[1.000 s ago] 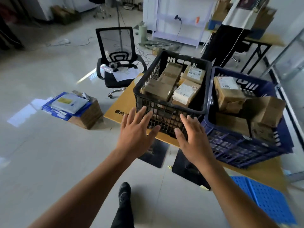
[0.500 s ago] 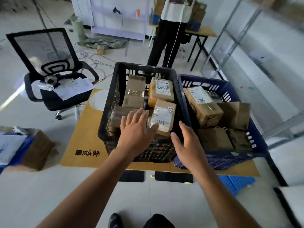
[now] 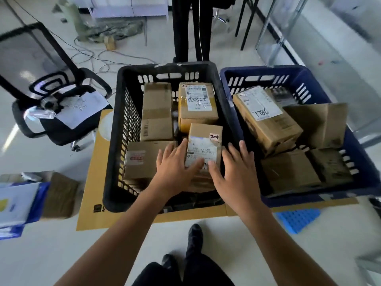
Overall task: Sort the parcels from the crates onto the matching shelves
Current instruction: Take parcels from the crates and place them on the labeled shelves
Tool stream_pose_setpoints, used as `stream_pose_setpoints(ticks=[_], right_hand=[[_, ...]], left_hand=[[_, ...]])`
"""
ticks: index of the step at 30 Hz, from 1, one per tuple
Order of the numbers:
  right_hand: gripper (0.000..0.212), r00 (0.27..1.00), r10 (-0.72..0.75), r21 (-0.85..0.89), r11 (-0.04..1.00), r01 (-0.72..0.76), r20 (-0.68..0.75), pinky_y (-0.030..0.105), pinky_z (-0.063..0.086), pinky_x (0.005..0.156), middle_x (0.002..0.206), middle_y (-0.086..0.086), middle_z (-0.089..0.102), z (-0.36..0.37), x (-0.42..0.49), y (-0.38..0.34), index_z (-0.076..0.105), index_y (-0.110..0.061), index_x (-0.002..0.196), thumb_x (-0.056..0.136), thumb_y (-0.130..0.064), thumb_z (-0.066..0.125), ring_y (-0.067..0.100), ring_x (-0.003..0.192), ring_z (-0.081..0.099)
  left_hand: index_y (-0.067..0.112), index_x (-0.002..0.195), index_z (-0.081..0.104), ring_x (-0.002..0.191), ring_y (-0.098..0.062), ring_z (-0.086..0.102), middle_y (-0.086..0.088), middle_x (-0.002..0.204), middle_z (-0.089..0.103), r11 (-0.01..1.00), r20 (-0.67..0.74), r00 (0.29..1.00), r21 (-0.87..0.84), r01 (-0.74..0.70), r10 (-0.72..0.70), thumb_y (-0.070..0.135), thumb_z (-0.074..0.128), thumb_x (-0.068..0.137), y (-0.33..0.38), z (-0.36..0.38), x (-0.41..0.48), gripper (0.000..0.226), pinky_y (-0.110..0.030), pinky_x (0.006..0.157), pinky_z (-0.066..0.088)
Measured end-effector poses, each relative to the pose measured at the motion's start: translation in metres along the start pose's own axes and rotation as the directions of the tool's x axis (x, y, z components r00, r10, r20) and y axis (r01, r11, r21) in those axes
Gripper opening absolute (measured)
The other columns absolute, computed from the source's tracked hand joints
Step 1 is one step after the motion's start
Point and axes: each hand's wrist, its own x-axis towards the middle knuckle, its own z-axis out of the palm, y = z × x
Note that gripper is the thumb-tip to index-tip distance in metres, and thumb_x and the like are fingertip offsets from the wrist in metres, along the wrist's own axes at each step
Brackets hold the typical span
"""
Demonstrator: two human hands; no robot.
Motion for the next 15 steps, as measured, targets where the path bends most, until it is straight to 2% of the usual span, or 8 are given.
stream_pose_setpoints(ticks=[2, 4, 7, 9, 11, 13, 15], right_hand=[[0.077, 1.000, 0.002, 0.001, 1.000, -0.002, -0.014, 0.057, 0.009, 0.127, 0.157, 0.011, 0.050, 0.003, 0.000, 0.000, 0.057, -0.011, 0.145, 0.098, -0.064, 0.026, 0.033, 0.159, 0.016], [0.070, 1.000, 0.015, 0.034, 0.999, -0.014, -0.026, 0.058, 0.006, 0.127, 0.155, 0.012, 0.052, 0.001, -0.002, -0.001, 0.059, -0.010, 0.143, 0.100, -0.060, 0.035, 0.033, 0.159, 0.016], [0.056, 0.995, 0.083, 0.180, 0.981, -0.072, -0.053, 0.062, 0.003, 0.126, 0.157, 0.010, 0.050, -0.009, -0.004, -0.008, 0.056, -0.011, 0.146, 0.103, -0.045, 0.055, 0.032, 0.160, 0.013], [0.054, 0.990, 0.123, 0.304, 0.948, -0.098, -0.066, 0.064, 0.006, 0.127, 0.156, 0.007, 0.050, -0.017, -0.010, -0.018, 0.054, -0.011, 0.147, 0.102, -0.040, 0.059, 0.031, 0.159, 0.017], [0.050, 0.986, 0.116, 0.414, 0.909, -0.056, -0.121, 0.058, 0.025, 0.126, 0.149, 0.002, 0.056, -0.025, -0.022, -0.028, 0.053, -0.014, 0.146, 0.103, -0.038, 0.058, 0.026, 0.152, 0.035], [0.050, 0.974, 0.156, 0.525, 0.850, -0.049, -0.163, 0.043, 0.044, 0.116, 0.143, -0.007, 0.059, -0.032, -0.038, -0.040, 0.050, -0.023, 0.148, 0.102, -0.041, 0.056, 0.010, 0.140, 0.049], [0.053, 0.957, 0.253, 0.667, 0.739, -0.095, -0.144, 0.036, 0.052, 0.108, 0.145, -0.010, 0.058, -0.036, -0.060, -0.055, 0.046, -0.031, 0.150, 0.100, -0.044, 0.057, 0.006, 0.136, 0.053]], left_hand=[[0.024, 0.163, 0.015, 0.158, -0.021, 0.004, 0.000, 0.167, 0.029, 0.999, 0.004, 1.000, -0.037, -0.005, 0.005, 0.075, 0.029, 0.089, -0.001, 0.000, 0.000, 0.092, -0.048, 0.126, -0.006], [0.023, 0.163, 0.020, 0.157, -0.024, 0.009, -0.002, 0.165, 0.032, 0.993, -0.011, 0.999, -0.114, -0.037, 0.036, 0.071, 0.034, 0.092, 0.001, -0.004, -0.002, 0.087, -0.052, 0.127, 0.000], [0.027, 0.160, 0.029, 0.147, -0.025, 0.035, 0.001, 0.156, 0.045, 0.936, -0.019, 0.998, -0.344, -0.070, 0.067, 0.061, 0.045, 0.098, 0.006, -0.015, -0.011, 0.072, -0.056, 0.119, 0.031], [0.036, 0.156, 0.033, 0.137, -0.016, 0.051, 0.006, 0.149, 0.052, 0.794, 0.003, 0.997, -0.605, -0.059, 0.076, 0.057, 0.052, 0.098, 0.010, -0.021, -0.019, 0.065, -0.051, 0.109, 0.048], [0.033, 0.158, 0.031, 0.135, -0.020, 0.054, 0.000, 0.149, 0.052, 0.654, -0.002, 0.993, -0.753, -0.078, 0.117, 0.050, 0.058, 0.098, 0.013, -0.027, -0.030, 0.068, -0.049, 0.106, 0.052], [0.027, 0.160, 0.026, 0.135, -0.023, 0.054, -0.004, 0.148, 0.052, 0.545, -0.013, 0.982, -0.831, -0.114, 0.187, 0.033, 0.059, 0.103, 0.013, -0.034, -0.039, 0.065, -0.045, 0.105, 0.053], [0.026, 0.160, 0.025, 0.130, -0.022, 0.060, -0.002, 0.142, 0.059, 0.452, 0.022, 0.964, -0.886, -0.105, 0.267, 0.022, 0.057, 0.104, 0.011, -0.039, -0.050, 0.065, -0.035, 0.097, 0.057]])
